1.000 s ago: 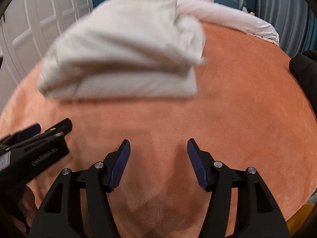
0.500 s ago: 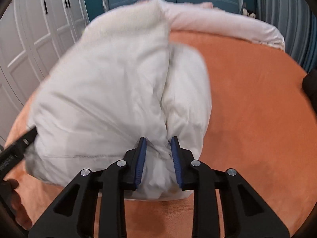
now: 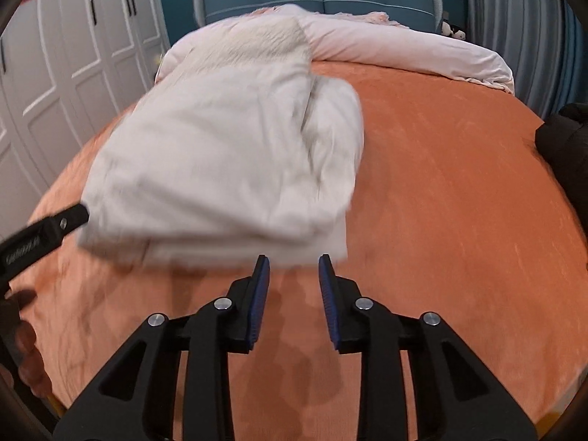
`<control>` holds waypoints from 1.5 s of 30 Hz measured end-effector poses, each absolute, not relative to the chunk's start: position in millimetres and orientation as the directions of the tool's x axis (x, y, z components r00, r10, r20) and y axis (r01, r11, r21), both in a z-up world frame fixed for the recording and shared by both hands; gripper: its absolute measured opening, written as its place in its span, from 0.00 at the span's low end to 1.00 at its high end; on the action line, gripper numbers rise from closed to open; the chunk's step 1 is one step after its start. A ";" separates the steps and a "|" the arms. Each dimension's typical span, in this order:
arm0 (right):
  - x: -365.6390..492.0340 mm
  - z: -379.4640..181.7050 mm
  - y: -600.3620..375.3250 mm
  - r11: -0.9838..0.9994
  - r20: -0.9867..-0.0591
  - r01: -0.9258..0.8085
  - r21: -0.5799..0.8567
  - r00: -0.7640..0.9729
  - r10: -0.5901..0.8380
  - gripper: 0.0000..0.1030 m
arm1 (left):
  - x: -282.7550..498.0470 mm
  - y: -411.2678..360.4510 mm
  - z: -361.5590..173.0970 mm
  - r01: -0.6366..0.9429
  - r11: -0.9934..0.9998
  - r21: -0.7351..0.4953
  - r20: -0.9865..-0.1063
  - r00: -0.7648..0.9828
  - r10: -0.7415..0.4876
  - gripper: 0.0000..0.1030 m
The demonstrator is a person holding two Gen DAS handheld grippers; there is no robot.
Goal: Fold large clothes
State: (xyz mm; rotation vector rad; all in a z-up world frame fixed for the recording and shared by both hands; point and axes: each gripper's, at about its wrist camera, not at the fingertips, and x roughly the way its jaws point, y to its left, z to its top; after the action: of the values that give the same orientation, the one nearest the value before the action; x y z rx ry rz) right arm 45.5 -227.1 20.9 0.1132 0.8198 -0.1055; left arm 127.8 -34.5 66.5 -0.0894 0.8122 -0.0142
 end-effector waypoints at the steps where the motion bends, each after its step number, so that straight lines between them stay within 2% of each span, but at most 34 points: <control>1: 39.8 19.5 -225.8 0.990 -0.738 0.131 0.058 0.673 -0.046 0.36 | 122.8 -37.0 65.7 -0.015 0.997 -0.072 -0.724 0.689 -0.042 0.85; 10: 25.1 14.2 -204.8 0.998 -0.750 0.058 0.027 0.661 -0.018 0.43 | 98.0 -55.5 52.5 0.023 0.999 -0.022 -0.746 0.665 -0.032 0.85; 19: 27.7 5.2 -206.9 0.997 -0.764 0.073 0.031 0.645 -0.024 0.43 | 99.1 -56.3 39.3 0.019 1.000 -0.002 -0.763 0.646 -0.013 0.85; 23: 28.4 5.3 -206.6 0.996 -0.761 0.077 0.035 0.648 -0.024 0.47 | 99.9 -56.8 34.2 0.017 1.000 0.008 -0.769 0.639 -0.005 0.85; 45: 29.0 -4.3 -201.0 0.997 -0.777 0.066 0.041 0.630 -0.010 0.47 | 94.3 -68.5 22.4 0.045 0.999 0.028 -0.777 0.629 -0.006 0.85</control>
State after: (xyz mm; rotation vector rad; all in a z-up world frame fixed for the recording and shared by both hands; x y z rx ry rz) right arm 29.0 -201.0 -4.3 0.0677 0.8885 -0.0439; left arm 94.3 -68.5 22.4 0.0465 0.8896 -0.0292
